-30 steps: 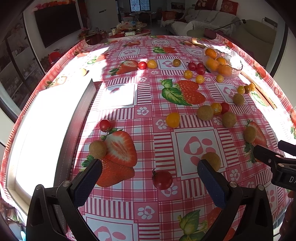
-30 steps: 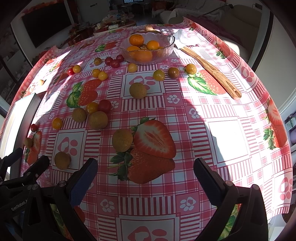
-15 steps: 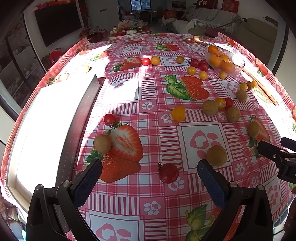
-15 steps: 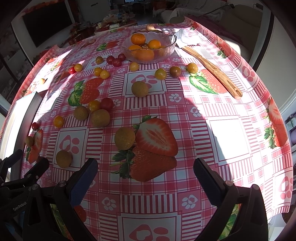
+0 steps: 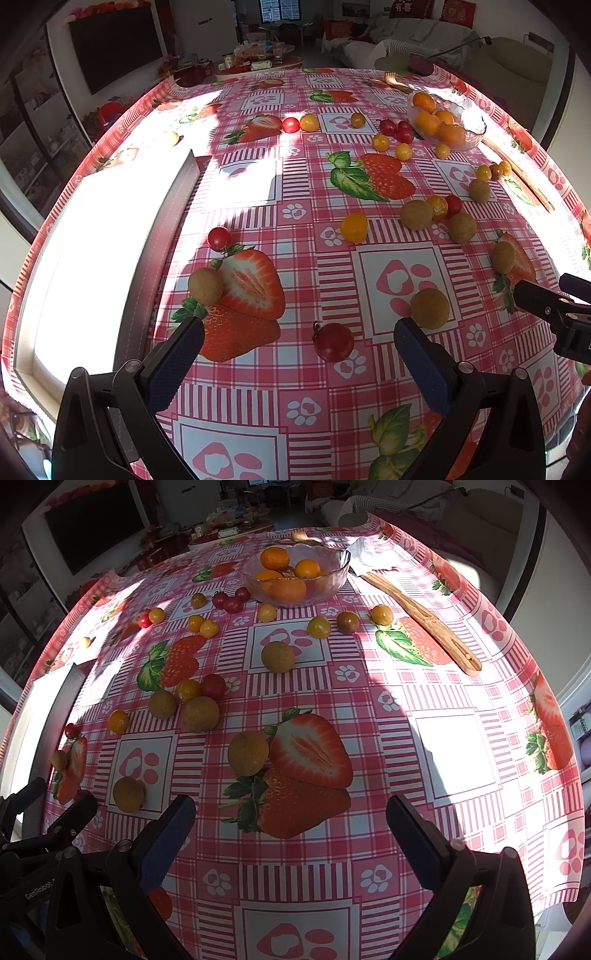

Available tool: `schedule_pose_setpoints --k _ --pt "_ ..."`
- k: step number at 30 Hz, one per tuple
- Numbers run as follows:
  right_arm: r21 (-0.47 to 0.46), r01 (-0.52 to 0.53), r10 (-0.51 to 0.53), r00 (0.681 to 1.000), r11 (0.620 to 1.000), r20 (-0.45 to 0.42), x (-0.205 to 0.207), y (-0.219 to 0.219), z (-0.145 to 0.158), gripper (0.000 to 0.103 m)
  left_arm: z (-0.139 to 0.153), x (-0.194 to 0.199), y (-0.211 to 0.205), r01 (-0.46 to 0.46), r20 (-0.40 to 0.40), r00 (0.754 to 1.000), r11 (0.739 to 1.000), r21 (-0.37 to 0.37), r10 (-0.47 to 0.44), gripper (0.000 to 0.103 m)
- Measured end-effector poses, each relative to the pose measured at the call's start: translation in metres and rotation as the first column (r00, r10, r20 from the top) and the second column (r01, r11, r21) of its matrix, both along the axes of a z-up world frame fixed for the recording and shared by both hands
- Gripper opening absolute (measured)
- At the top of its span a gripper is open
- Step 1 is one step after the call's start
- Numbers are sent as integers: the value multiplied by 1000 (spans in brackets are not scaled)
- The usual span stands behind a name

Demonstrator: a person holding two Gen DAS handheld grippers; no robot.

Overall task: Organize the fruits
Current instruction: 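Move both grippers toward the scattered small fruits on the tablecloth, then grasp a red cherry tomato with the left gripper while the right gripper grasps a brown round fruit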

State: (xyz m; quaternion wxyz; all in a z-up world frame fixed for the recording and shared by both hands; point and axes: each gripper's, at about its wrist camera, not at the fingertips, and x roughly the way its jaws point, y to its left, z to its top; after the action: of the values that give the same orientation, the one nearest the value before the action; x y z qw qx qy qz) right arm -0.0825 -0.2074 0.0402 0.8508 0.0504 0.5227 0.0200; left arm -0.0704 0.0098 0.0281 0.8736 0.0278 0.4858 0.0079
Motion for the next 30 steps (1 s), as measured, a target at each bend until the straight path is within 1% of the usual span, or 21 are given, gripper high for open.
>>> schedule_pose_setpoints --k 4,10,18,19,21,24,25,27,29,30 --pt "3 1 -1 1000 1000 -1 -2 0 0 103 1 -2 1 1 2 1000 1000 2 -1 103" --pt "2 1 -1 1000 1000 0 -3 0 -1 103 -2 -8 9 1 4 1000 1000 -25 -1 103" --pt "2 -18 18 1000 1000 7 -1 5 -2 103 -3 -9 3 38 7 999 999 -4 -38 103" --pt "5 -21 21 1000 1000 9 1 7 -2 103 -3 -9 0 48 10 999 999 1 -48 96" --pt "5 -27 27 1000 1000 15 4 9 -1 103 -5 -7 -6 72 -3 997 997 15 -72 87" --pt "10 -40 40 999 999 20 10 14 -2 102 -9 -5 -12 86 -17 996 996 16 -86 85" --pt "10 -46 45 999 999 21 12 16 -2 100 -9 -5 -14 91 -18 996 996 17 -90 78" --pt "2 -60 60 998 998 23 16 20 -3 97 -12 -3 -18 105 -34 994 994 23 -104 69" --pt "-5 -76 76 997 997 18 21 24 -6 84 -12 -3 -19 102 -32 994 995 21 -101 69" --pt "-5 -83 83 997 997 10 23 26 -8 80 -12 -3 -19 101 -33 994 995 20 -100 68"
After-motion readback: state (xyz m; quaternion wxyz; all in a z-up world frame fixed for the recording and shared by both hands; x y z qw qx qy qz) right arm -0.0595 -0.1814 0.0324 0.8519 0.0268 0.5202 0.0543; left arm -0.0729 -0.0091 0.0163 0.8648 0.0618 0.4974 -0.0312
